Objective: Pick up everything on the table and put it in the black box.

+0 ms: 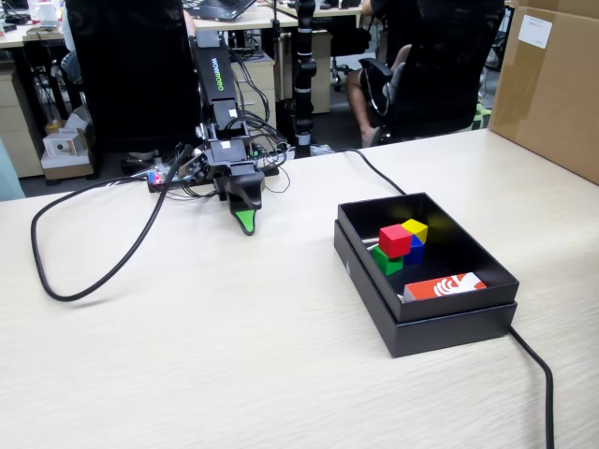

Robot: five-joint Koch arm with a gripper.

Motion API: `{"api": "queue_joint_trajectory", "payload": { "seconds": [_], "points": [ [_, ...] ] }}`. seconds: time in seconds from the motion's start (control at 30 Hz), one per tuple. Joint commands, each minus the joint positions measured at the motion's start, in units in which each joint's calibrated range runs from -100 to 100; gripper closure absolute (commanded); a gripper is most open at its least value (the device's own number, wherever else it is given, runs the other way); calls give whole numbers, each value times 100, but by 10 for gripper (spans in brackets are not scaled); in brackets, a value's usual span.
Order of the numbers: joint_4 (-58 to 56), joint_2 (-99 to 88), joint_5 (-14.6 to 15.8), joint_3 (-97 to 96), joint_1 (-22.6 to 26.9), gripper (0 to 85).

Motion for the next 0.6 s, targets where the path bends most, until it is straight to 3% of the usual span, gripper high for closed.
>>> {"api": "queue_joint_trajectory", "payload": {
  "seconds": [0.0, 0.57],
  "points": [
    [-15, 51, -68, -130, 29, 356],
    [-136, 74, -49, -175, 83, 370]
  ]
}}
